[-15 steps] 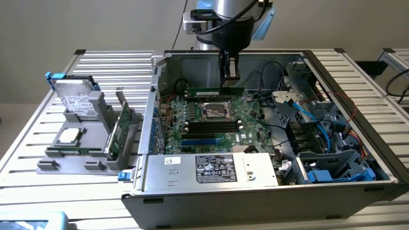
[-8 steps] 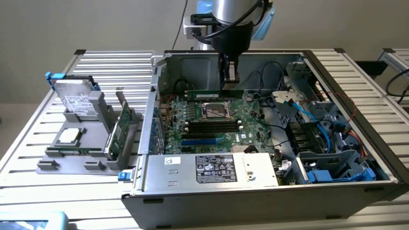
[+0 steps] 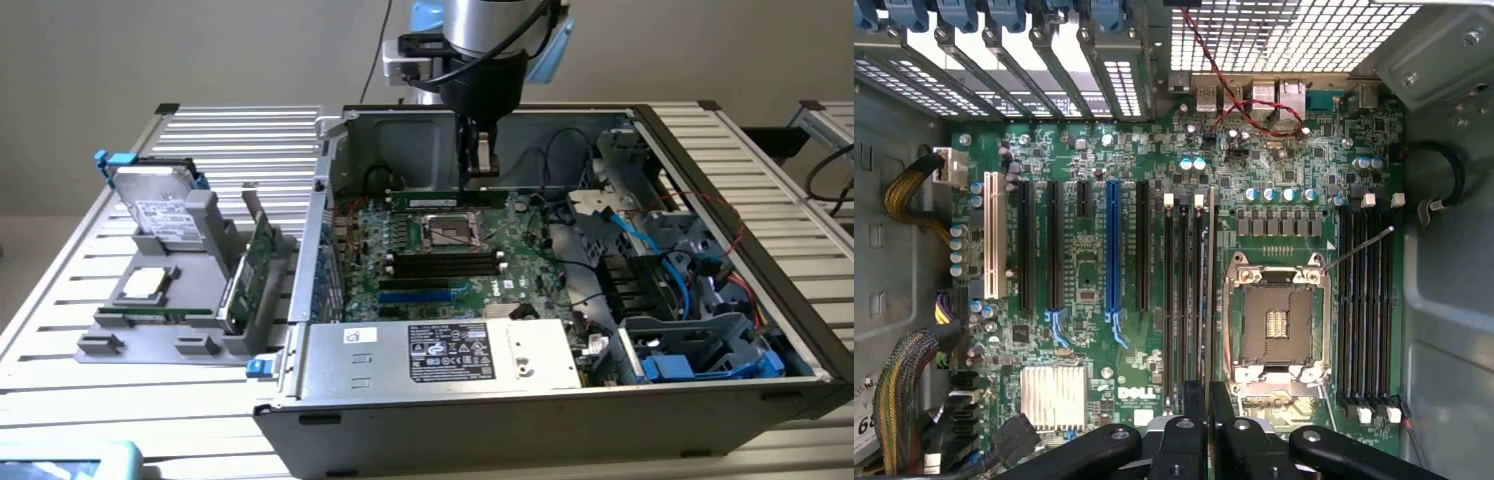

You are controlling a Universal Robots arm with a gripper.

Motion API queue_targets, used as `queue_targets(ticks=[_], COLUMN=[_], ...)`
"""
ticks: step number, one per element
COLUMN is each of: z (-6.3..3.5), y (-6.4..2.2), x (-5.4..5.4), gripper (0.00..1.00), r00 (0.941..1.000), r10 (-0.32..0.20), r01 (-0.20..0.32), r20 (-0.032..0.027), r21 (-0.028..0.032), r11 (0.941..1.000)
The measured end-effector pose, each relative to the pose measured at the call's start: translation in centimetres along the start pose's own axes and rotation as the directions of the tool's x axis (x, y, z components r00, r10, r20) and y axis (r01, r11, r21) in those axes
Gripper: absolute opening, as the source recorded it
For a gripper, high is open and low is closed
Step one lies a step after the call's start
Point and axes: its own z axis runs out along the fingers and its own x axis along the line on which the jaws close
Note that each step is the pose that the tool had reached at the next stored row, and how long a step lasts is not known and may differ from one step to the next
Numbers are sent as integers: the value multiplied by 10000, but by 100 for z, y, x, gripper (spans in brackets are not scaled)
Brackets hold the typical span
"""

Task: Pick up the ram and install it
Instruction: 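Insert the ram into the slot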

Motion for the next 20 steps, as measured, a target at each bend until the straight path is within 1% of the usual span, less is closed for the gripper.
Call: queue_targets(ticks=[8,15,17,20], z=[49,169,201,240], y=[0,1,1,2], x=[1,3,3,4], gripper=[13,13,13,13], r00=[10000,10000,10000,9999], r10=[-1,-1,-2,-1], r01=[1,1,2,1], r20=[1,-1,-32,-118], r21=[1,-1,0,2], r11=[10000,10000,10000,10000])
